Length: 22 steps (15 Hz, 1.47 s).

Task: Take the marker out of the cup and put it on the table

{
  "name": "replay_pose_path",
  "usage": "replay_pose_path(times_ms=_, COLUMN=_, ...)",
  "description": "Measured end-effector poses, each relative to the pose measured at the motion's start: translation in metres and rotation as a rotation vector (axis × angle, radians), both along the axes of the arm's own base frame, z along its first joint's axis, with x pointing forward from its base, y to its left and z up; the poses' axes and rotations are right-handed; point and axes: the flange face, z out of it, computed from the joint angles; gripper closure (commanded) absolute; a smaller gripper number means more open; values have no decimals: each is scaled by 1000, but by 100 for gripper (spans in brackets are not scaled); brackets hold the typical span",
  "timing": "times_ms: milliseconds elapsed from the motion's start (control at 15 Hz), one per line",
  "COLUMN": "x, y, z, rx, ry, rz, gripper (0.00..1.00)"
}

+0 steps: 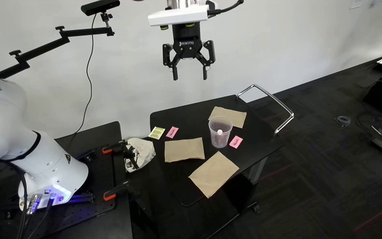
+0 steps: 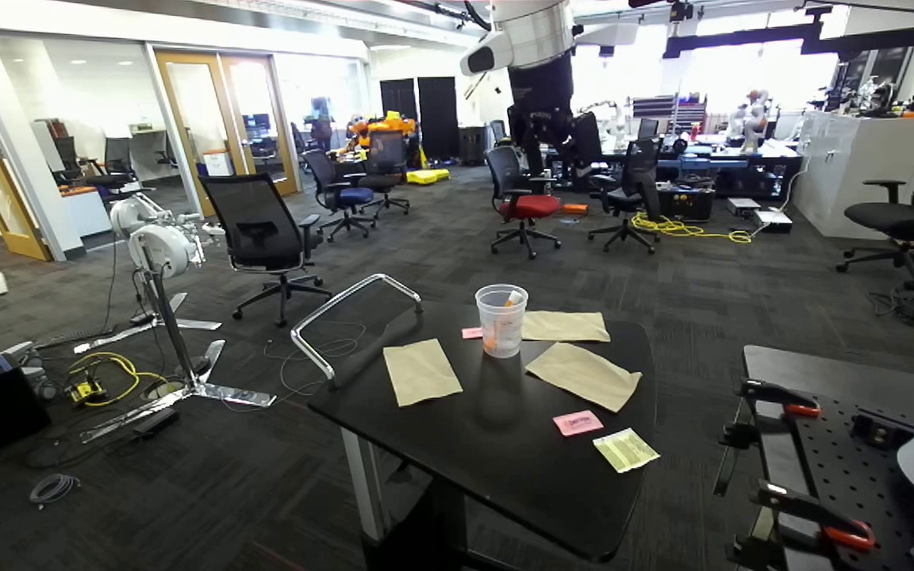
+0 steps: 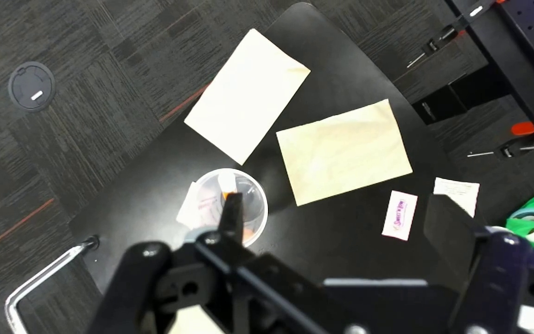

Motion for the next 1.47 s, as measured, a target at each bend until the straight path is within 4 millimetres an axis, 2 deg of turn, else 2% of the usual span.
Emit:
replay_pose_path(times_ms=467, x=1, y=2, z=-1, rx=6, ry=-1, rz=3, gripper=0)
replay_pose_path(times_ms=800, x=20, y=15, z=-24, rx=26, ry=-37, rz=78, gripper=0)
replay_pose_path(times_ms=933, x=28, y=15, z=-38, rx=30, ry=-34, rz=97, gripper=8)
replay_pose_path(times_ms=1000, x=33, y=15, z=-44, rx=29, ry=-28, rz=99, gripper=22)
replay_pose_path(times_ms=1133, x=39, y=14, z=-53, rx=25, ry=-14, rz=102, gripper=37)
replay_pose_path(times_ms=1267, x=45, y=11, z=-58, rx=21, ry=-3, rz=114, gripper=40)
replay_pose_path(times_ms=1467, x=51, y=5, z=-61, rx=13, ry=4, rz=129, gripper=34)
